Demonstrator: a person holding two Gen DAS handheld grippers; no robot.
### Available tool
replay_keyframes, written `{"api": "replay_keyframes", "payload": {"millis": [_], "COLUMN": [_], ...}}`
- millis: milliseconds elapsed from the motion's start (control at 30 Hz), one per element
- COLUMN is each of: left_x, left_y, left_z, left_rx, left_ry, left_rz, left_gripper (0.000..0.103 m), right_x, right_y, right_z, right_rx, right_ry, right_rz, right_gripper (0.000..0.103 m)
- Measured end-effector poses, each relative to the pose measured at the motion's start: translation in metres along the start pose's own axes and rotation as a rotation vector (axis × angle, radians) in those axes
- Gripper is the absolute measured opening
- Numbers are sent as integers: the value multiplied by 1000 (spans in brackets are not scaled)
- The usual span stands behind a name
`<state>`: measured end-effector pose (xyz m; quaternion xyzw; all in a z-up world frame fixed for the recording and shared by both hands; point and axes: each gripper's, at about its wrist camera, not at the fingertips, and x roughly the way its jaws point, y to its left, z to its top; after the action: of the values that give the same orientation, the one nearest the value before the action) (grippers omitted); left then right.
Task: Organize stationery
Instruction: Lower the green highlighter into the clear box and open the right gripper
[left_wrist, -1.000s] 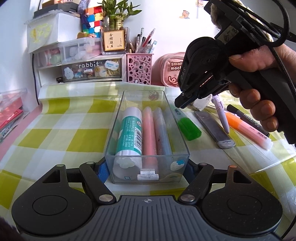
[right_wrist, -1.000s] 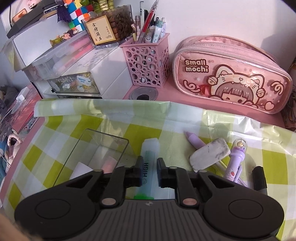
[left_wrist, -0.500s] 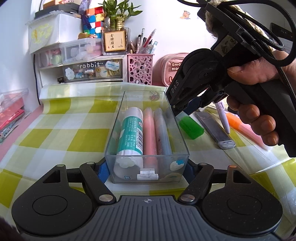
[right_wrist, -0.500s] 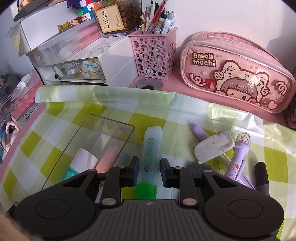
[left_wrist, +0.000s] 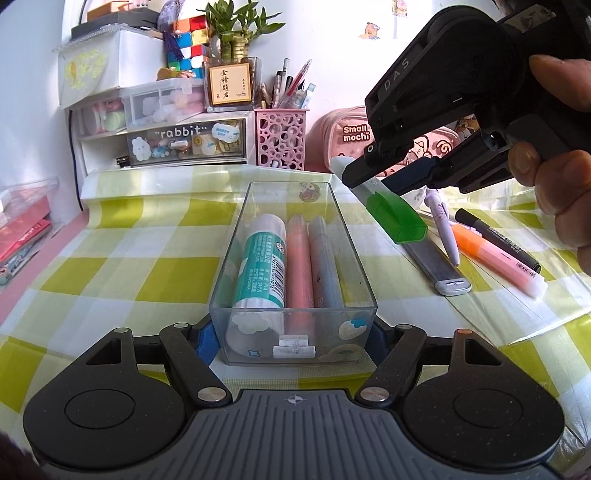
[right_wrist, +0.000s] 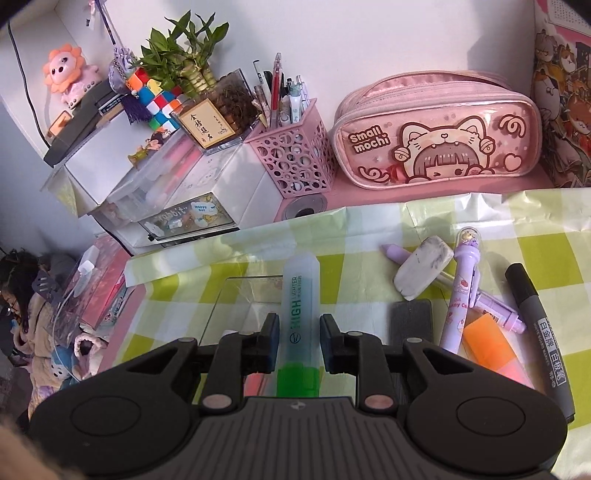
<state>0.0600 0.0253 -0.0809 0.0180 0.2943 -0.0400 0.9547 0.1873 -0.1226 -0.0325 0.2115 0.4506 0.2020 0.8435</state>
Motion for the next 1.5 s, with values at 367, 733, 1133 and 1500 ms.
{"api": "replay_keyframes", "payload": {"millis": [367,733,1133,1500], "left_x": [-4,-7,-7,-7], "left_y": [-4,-4,-5,-4], "left_z": [-4,-8,-8,-7], "left_rx": [13,-2,-1,-1], "left_ry": [-14,-31,-31,-30], "left_rz": [15,19,17,14], "left_gripper": [73,73,73,73], "right_x": [4,17,28,26], "right_y": [37,58,59,45], "right_z": [-16,-20,-27,-23], "right_rx": [-23,-117,-108,-29], "right_ry": [65,108,179,200], "right_rz": [7,-72,-28,44], "right_gripper": [7,7,8,9]}}
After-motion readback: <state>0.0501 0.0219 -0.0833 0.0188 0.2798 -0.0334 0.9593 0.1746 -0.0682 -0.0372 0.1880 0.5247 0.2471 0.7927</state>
